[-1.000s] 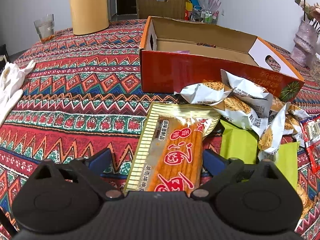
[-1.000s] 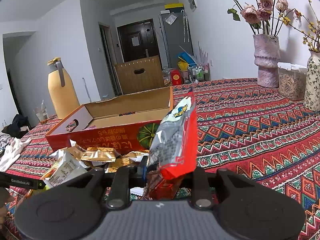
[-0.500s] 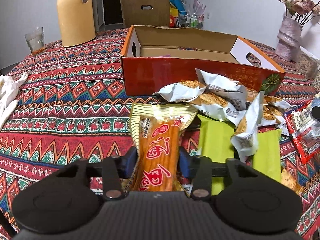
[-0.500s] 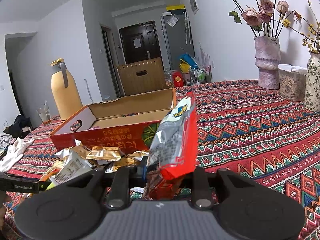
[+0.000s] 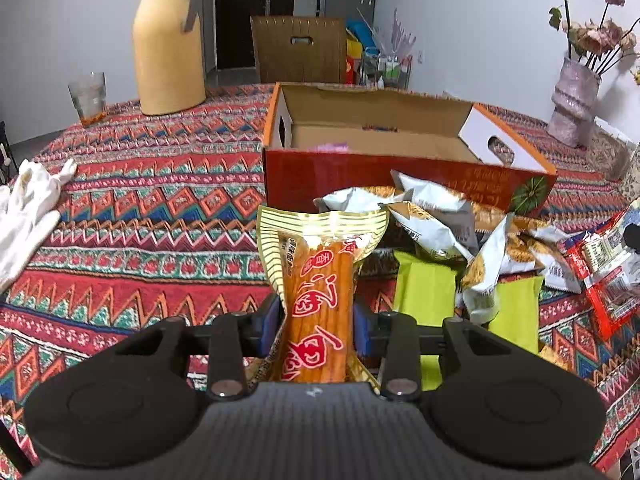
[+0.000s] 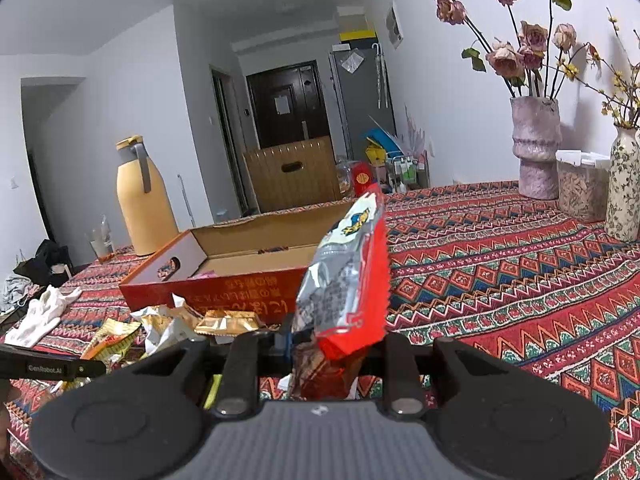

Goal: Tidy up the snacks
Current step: 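Grasp the gold sausage-stick pack with the left tool while the right tool holds the chip bag, then carry both packs over the box and open both tools to drop them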

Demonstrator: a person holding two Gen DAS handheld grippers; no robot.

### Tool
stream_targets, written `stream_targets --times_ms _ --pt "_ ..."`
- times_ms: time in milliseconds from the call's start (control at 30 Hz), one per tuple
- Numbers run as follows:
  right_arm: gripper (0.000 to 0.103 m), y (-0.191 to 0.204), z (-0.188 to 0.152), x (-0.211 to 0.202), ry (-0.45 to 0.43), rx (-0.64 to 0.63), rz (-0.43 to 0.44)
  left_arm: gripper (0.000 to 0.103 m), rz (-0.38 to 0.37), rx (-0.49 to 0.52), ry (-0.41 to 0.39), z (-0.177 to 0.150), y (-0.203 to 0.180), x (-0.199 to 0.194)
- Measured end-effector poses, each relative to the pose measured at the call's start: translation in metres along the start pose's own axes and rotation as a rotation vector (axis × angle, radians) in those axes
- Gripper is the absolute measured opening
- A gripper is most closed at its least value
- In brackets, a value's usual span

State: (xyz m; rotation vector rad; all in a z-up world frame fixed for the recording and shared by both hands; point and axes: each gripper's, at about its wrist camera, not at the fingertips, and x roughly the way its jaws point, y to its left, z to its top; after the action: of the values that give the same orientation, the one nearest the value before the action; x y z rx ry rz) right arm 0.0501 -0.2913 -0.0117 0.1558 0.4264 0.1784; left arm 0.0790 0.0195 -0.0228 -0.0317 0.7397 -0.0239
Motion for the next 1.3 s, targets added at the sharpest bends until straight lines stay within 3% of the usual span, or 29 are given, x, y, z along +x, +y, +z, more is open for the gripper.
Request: stream_targets --times_ms 333,667,1067,1300 --pt "0.023 0.012 0.017 0.007 -0.044 -0.022 0.034 0.038 0.01 -0.006 -0.086 0.025 0.001 -0.016" --pt "0.023 0.03 0.056 0.038 -0.101 -0.063 0.076 0.038 0.011 0.008 -0.153 0.067 -0.009 -0.009" --pt "0.023 0.051 0.107 0.111 -0.103 -0.076 0.118 0.038 0.013 0.007 -0.183 0.126 -0.032 0.027" --pt "0.023 0.053 0.112 0.164 -0.052 -0.03 0.119 0.038 0.032 -0.064 -0.157 0.148 -0.03 0.064"
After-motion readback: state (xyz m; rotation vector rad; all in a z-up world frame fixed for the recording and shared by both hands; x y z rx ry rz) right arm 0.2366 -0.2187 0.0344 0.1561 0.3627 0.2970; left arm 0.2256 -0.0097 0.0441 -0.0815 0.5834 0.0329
